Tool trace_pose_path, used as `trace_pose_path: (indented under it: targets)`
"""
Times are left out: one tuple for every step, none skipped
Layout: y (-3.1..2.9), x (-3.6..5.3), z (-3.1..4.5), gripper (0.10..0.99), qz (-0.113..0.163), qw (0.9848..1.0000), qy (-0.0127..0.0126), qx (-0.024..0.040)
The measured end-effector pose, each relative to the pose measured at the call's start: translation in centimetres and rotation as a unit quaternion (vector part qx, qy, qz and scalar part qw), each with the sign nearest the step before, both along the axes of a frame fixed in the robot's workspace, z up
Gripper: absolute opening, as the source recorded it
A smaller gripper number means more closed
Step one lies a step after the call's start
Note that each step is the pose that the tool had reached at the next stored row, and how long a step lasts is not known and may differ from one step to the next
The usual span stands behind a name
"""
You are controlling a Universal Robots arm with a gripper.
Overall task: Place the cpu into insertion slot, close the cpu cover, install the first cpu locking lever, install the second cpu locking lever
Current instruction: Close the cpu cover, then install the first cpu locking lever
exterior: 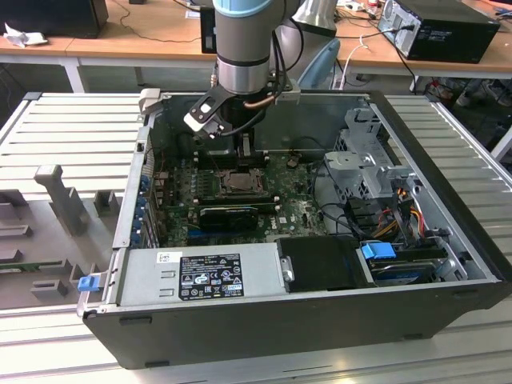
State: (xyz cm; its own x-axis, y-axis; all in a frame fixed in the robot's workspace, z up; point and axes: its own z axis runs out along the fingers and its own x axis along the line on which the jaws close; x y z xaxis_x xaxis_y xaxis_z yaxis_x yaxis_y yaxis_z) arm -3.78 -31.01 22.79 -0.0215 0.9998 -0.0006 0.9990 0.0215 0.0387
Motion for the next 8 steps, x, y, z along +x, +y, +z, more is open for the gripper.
trace_pose_path:
  targets:
    - [0.0, 0.0, 0.0, 0.106, 0.0, 1.0, 0.0, 0.0]
    - [0.0, 0.0, 0.01, 0.106, 0.0, 1.0, 0.0, 0.0]
    - [0.0, 0.0, 0.03, 0.106, 0.0, 1.0, 0.0, 0.0]
    - [0.0, 0.0, 0.04, 0.106, 0.0, 1.0, 0.0, 0.0]
    - [0.0, 0.0, 0.06, 0.106, 0.0, 1.0, 0.0, 0.0]
    - [0.0, 0.0, 0.08, 0.106, 0.0, 1.0, 0.0, 0.0]
    - [0.0, 0.0, 0.11, 0.106, 0.0, 1.0, 0.0001, -0.0001]
    - [-0.01, 0.0, 0.16, 0.106, 0.0, 1.0, 0.0001, -0.0001]
